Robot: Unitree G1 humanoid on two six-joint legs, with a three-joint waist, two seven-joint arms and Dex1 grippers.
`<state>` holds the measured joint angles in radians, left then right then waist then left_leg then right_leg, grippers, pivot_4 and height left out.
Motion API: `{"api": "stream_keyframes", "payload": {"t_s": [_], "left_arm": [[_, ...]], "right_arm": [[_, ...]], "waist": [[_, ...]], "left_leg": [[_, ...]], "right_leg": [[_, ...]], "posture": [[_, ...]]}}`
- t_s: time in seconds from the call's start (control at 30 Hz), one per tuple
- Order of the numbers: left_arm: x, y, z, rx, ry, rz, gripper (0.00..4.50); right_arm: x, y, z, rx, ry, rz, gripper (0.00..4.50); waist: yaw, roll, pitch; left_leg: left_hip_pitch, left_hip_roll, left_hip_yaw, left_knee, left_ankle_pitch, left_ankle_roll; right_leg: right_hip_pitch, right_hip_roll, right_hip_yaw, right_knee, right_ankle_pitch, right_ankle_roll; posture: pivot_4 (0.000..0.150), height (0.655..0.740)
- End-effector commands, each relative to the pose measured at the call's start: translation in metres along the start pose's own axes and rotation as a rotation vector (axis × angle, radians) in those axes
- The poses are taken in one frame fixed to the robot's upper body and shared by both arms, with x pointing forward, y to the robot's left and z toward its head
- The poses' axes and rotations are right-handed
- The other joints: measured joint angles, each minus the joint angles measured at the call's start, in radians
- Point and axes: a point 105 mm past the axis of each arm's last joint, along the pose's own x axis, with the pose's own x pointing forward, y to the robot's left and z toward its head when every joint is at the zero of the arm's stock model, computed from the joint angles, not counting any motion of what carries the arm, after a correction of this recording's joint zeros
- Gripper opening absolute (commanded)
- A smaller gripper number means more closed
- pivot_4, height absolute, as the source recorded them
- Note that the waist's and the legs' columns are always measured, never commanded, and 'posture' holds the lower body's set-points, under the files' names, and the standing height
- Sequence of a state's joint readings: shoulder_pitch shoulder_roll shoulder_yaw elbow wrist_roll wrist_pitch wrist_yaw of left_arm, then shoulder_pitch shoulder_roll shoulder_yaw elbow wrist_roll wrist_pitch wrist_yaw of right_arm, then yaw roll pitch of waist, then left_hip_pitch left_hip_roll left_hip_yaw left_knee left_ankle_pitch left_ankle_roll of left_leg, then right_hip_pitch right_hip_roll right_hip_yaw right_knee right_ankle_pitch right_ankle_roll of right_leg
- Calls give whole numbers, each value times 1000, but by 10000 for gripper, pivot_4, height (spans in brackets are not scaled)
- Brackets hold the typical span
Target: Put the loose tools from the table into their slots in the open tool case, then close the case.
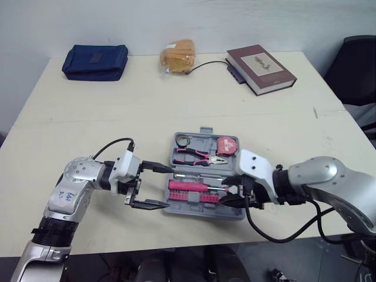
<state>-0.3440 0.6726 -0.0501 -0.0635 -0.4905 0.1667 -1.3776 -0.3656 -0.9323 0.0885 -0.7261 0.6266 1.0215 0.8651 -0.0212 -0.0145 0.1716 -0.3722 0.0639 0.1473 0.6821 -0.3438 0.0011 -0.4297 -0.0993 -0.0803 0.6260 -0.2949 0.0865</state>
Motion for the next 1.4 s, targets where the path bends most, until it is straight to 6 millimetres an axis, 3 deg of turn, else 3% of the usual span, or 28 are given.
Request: {"api": "stream_keyframes", "payload": {"t_s": [0.03,0.07,0.17,0.2,0.33,0.43,0.93,1.27,1.4], "left_arm": [[0,1,4,30,-7,0,45000],[0,1,4,31,-7,0,45000],[1,2,4,32,-6,-6,45000],[1,2,4,32,-6,-7,45000],[4,4,5,36,-10,-12,45000],[3,5,5,37,-7,-14,45000],[1,4,5,38,1,4,45000],[0,7,4,41,7,13,45000],[-1,9,3,49,16,25,45000]], "right_arm": [[-8,11,13,-69,-161,18,20120],[-8,14,10,-62,-181,20,17001],[-2,10,3,-92,-210,-34,1600],[1,9,0,-112,-206,-46,687],[16,-5,-14,-141,-211,-125,687],[24,-1,-29,-199,-151,-99,687],[44,5,-48,-185,-107,-86,687],[57,9,-56,-261,-47,-76,687],[49,17,-43,-318,-118,-57,687]], "waist": [[0,-1,0],[1,-1,0],[-5,-1,0],[-7,-1,0],[-4,-1,0],[-4,-1,0],[-4,-1,0],[-6,-2,-1],[-4,-3,-1]], "left_leg": [[0,0,0,0,0,0],[0,-1,0,0,0,0],[2,0,1,1,0,0],[2,0,1,1,0,0],[2,-1,1,1,1,-1],[2,-1,1,1,1,-1],[2,-1,1,2,1,-1],[3,0,1,2,1,-1],[3,0,1,2,1,-1]], "right_leg": [[0,0,0,0,0,0],[0,0,0,0,0,1],[1,1,1,1,0,1],[1,1,1,1,0,1],[1,2,1,1,0,0],[1,2,1,1,0,0],[1,2,1,2,0,0],[2,3,1,2,0,0],[2,3,1,2,0,0]], "posture": [[1500,7400],[1500,7400],[1500,7400],[1500,7400],[1500,7400],[1500,7400],[1500,7400],[1500,7400],[1500,7400]]}}
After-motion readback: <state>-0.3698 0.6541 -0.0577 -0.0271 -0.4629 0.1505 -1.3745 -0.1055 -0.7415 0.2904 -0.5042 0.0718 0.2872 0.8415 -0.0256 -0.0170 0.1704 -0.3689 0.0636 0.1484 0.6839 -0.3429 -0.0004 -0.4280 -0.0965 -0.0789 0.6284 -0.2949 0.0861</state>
